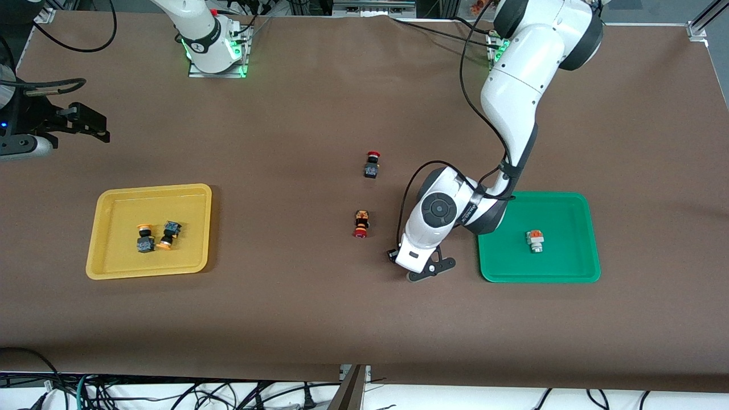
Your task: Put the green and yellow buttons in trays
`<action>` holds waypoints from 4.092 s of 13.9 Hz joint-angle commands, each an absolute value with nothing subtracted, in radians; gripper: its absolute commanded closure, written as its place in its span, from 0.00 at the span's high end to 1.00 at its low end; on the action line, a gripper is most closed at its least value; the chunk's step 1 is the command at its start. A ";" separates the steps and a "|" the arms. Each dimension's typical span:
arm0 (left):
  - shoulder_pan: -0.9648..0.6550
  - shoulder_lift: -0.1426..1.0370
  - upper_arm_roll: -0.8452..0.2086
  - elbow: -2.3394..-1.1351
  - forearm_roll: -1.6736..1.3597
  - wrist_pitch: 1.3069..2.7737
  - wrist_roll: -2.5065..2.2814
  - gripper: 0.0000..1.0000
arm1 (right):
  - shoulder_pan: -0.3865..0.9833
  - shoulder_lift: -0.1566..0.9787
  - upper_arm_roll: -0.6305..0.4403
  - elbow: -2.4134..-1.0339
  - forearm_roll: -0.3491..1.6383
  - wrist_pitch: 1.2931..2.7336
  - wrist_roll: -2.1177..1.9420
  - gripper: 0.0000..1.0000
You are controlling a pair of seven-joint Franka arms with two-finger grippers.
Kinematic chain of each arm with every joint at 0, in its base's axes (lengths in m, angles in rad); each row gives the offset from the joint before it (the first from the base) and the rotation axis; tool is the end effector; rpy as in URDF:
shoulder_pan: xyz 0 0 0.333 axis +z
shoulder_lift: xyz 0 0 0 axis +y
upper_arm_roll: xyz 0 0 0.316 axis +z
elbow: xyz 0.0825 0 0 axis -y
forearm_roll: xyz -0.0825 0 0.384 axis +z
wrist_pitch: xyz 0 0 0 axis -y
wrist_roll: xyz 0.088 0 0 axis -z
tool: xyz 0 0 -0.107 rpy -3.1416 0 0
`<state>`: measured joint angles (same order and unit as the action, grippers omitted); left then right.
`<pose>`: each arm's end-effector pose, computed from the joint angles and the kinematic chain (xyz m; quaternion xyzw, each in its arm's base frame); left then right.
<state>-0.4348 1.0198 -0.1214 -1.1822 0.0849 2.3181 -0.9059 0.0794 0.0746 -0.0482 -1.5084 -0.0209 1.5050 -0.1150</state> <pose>0.6705 -0.3819 0.1753 0.9819 0.1785 0.0344 0.0537 0.5699 0.0165 0.6063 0.9965 0.0727 -0.0394 0.0106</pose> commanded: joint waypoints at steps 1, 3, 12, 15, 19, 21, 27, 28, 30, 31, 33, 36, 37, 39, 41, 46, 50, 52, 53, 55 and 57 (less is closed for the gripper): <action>-0.445 1.032 -0.107 -1.157 0.110 2.313 -0.870 0.00 | 0.075 0.075 -0.041 -1.508 -0.032 1.506 -0.109 1.00; -0.443 1.029 -0.107 -1.157 0.110 2.313 -0.862 0.00 | 0.075 0.075 -0.041 -1.508 -0.029 1.505 -0.109 1.00; -0.269 0.586 -0.118 -1.385 0.091 1.887 -0.386 0.00 | 0.080 0.092 -0.037 -1.483 -0.029 1.509 -0.098 1.00; -0.238 0.577 -0.114 -1.400 0.106 1.810 -0.364 0.00 | 0.080 0.092 -0.038 -1.483 -0.029 1.508 -0.098 1.00; -0.135 0.595 -0.112 -1.551 0.106 1.954 -0.278 0.00 | 0.081 0.094 -0.034 -1.482 -0.031 1.509 -0.098 1.00; -0.094 0.615 -0.113 -1.552 0.094 1.985 -0.192 0.00 | 0.081 0.094 -0.034 -1.482 -0.032 1.509 -0.100 1.00; -0.086 0.709 -0.110 -1.546 0.094 2.034 -0.203 0.63 | 0.081 0.094 -0.035 -1.483 -0.031 1.511 -0.100 1.00; -0.084 0.707 -0.110 -1.546 0.094 2.033 -0.201 0.75 | 0.081 0.094 -0.035 -1.482 -0.031 1.511 -0.100 1.00; -0.081 0.703 -0.110 -1.540 0.094 2.033 -0.193 1.00 | 0.081 0.094 -0.034 -1.482 -0.032 1.511 -0.100 1.00; -0.077 0.701 -0.110 -1.534 0.092 2.033 -0.193 1.00 | 0.081 0.094 -0.035 -1.482 -0.032 1.511 -0.100 1.00; -0.077 0.678 -0.112 -1.516 0.092 2.029 -0.193 1.00 | 0.080 0.094 -0.035 -1.482 -0.031 1.511 -0.098 1.00; -0.078 0.637 -0.120 -1.471 0.092 2.028 -0.193 1.00 | 0.078 0.094 -0.035 -1.482 -0.031 1.511 -0.098 1.00; -0.078 0.611 -0.120 -1.467 0.092 2.017 -0.192 1.00 | 0.078 0.094 -0.035 -1.482 -0.032 1.511 -0.098 1.00; -0.049 0.492 -0.120 -1.467 0.091 1.906 -0.139 1.00 | 0.077 0.094 -0.035 -1.482 -0.031 1.511 -0.098 1.00; -0.014 0.370 -0.120 -1.470 0.089 1.826 -0.008 1.00 | 0.078 0.095 -0.035 -1.482 -0.031 1.511 -0.097 1.00; 0.115 0.203 -0.120 -1.589 0.055 1.741 0.161 1.00 | 0.071 0.101 -0.041 -1.482 -0.029 1.511 -0.106 1.00; 0.187 0.190 -0.118 -1.700 -0.050 1.841 0.210 1.00 | 0.069 0.101 -0.041 -1.482 -0.029 1.511 -0.098 1.00; 0.181 0.190 -0.120 -1.686 -0.052 1.839 0.178 1.00 | 0.069 0.101 -0.043 -1.482 -0.028 1.511 -0.097 1.00; 0.169 0.190 -0.124 -1.666 -0.052 1.835 0.170 1.00 | 0.069 0.101 -0.043 -1.482 -0.028 1.511 -0.097 1.00; 0.158 0.199 -0.158 -1.614 -0.043 1.835 0.169 1.00 | 0.069 0.101 -0.043 -1.482 -0.028 1.511 -0.095 1.00; 0.135 0.233 -0.166 -1.543 -0.038 1.833 0.163 1.00 | 0.069 0.101 -0.043 -1.482 -0.026 1.511 -0.095 1.00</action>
